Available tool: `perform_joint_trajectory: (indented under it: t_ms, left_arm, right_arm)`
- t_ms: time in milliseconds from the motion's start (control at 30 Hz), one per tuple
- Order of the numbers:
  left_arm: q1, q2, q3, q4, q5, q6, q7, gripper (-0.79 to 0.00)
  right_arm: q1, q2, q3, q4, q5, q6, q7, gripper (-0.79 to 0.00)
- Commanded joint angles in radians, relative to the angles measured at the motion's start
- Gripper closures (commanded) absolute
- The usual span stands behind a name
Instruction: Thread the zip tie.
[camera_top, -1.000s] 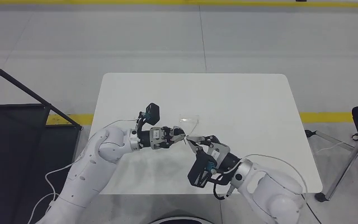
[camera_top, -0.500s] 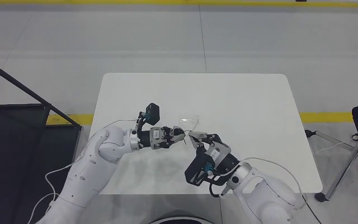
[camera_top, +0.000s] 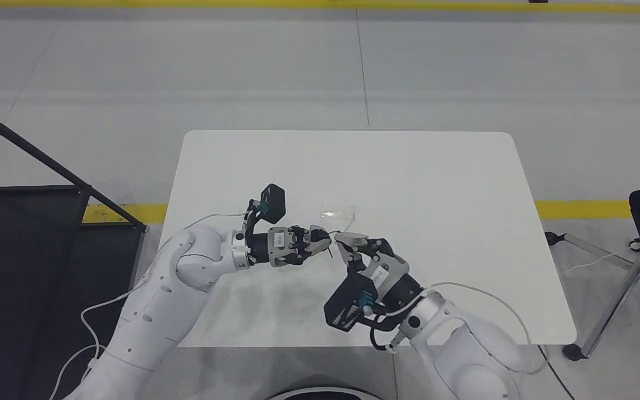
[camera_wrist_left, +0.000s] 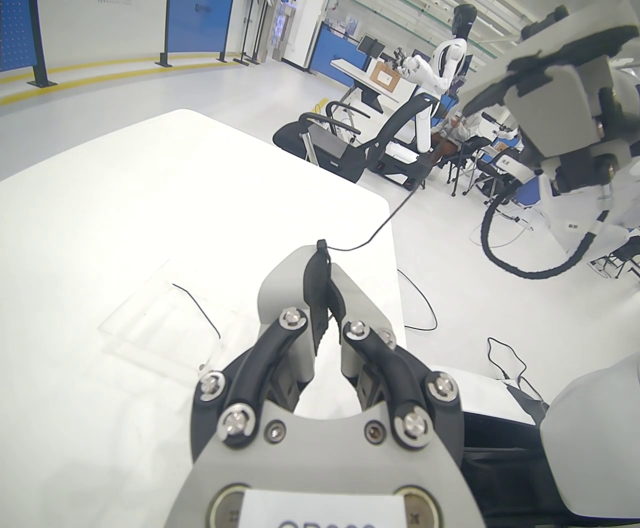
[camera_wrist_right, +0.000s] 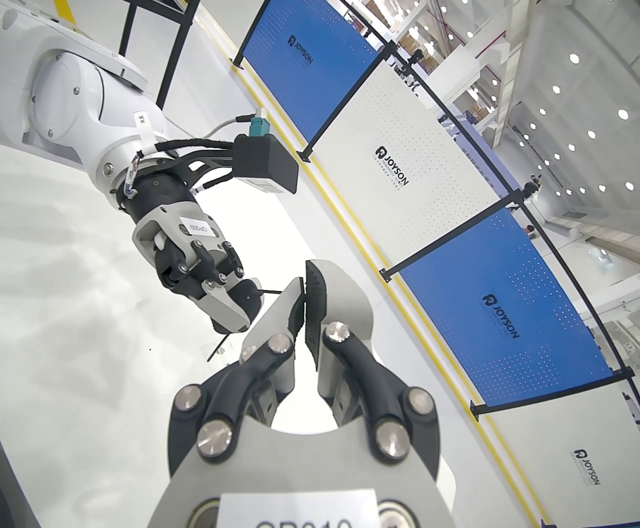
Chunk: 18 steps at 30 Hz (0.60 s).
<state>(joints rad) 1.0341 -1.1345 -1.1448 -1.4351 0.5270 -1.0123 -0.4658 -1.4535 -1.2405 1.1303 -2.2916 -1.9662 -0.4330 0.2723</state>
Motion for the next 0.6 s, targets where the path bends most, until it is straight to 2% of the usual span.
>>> perform_joint_trajectory:
  t_ms: [0,267,567]
  left_arm:
    - [0.000,0.000,0.000,0.000,0.000,0.000,0.000,0.000]
    - [0.020,0.003,0.007,-0.031,0.025,0.040,0.009,0.000]
    - [0.018,0.007,0.011,-0.033,0.025,0.060,0.029,0.000]
  right_arm:
    - [-0.005,-0.001,-0.010,0.000,-0.021,0.023,0.000,0.000]
    - [-0.012,-0.001,-0.032,0.002,-0.068,0.056,-0.005,0.000]
    - [-0.016,0.000,-0.040,0.002,-0.090,0.045,0.000,0.000]
